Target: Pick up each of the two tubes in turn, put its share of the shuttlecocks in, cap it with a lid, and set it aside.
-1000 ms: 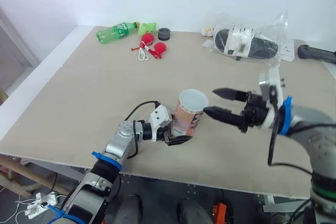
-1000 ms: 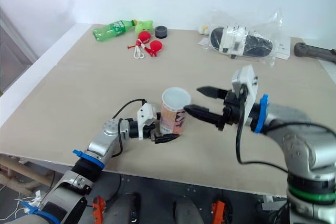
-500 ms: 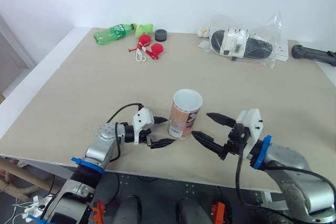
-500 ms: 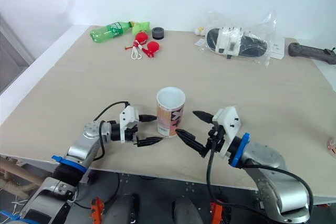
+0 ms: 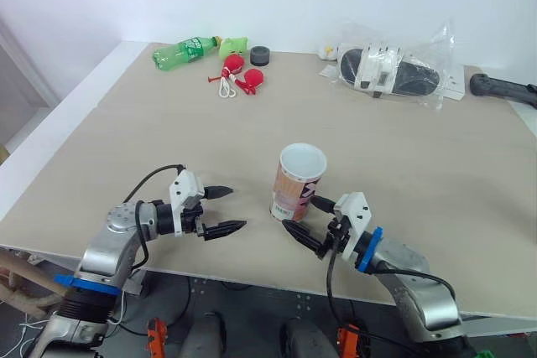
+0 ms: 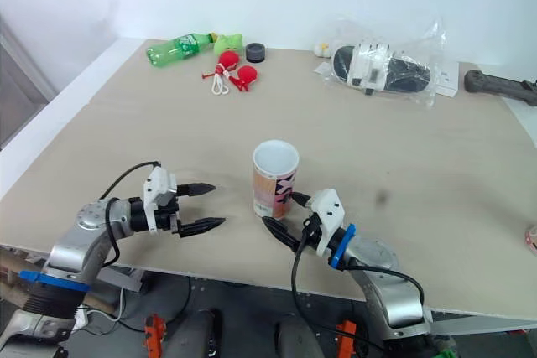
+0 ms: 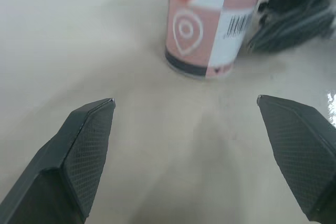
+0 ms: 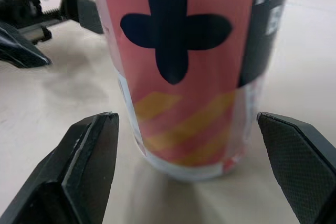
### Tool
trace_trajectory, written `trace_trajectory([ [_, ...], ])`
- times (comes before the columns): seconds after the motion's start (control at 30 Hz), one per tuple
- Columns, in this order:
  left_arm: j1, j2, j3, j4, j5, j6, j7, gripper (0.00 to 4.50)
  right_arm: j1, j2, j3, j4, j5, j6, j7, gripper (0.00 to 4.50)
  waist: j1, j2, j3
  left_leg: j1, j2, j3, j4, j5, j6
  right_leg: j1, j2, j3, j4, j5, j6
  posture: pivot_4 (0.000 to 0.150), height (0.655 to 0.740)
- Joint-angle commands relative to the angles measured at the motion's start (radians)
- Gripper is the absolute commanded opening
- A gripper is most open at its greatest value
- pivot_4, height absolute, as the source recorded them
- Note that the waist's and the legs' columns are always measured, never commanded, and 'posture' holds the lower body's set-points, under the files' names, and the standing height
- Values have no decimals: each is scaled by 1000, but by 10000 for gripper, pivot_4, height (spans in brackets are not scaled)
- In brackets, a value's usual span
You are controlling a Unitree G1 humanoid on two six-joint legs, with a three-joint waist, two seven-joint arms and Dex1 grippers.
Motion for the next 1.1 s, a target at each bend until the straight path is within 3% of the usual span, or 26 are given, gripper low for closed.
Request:
trace_trajectory([
  [0.03, 8, 16, 24, -65, -30, 22, 9, 44821, -37, 21, 23, 12, -4, -43, 18, 45000, 0, 0, 0, 0, 0, 0, 0, 0, 0, 0, 0, 0, 0, 0, 0, 1500, 7400],
  [0.63, 36, 18, 26, -122, -36, 56, 52, 44821, -222, 92, 111, 232, -66, -145, 91, 45000, -1, 0, 0, -1, 0, 0, 0, 0, 0, -1, 0, 0, 0, 0, -1, 1500, 7400],
  [0.8, 37, 16, 22, -124, -35, 56, 58, 45000, -233, 104, 105, 246, -66, -149, 91, 31843, -1, -1, 0, -1, 0, 0, 0, 0, 0, -1, 0, -1, 0, 0, -1, 1500, 7400],
  [1.0, 29, 14, 15, -120, -36, 60, 60, 45000, -215, 96, 86, 210, -55, -132, 82, 29715, -1, -1, 0, -1, 0, 0, 0, 0, 0, -1, 0, -1, 0, 0, -1, 1500, 7400],
  [1.1, 6, -6, 11, -125, -43, 72, 79, 45000, -167, 90, 2, 119, -11, -93, 12, 29715, 1, -1, 0, -1, 0, -1, 0, 0, 0, -1, 0, -1, 0, 0, -1, 1500, 7400],
])
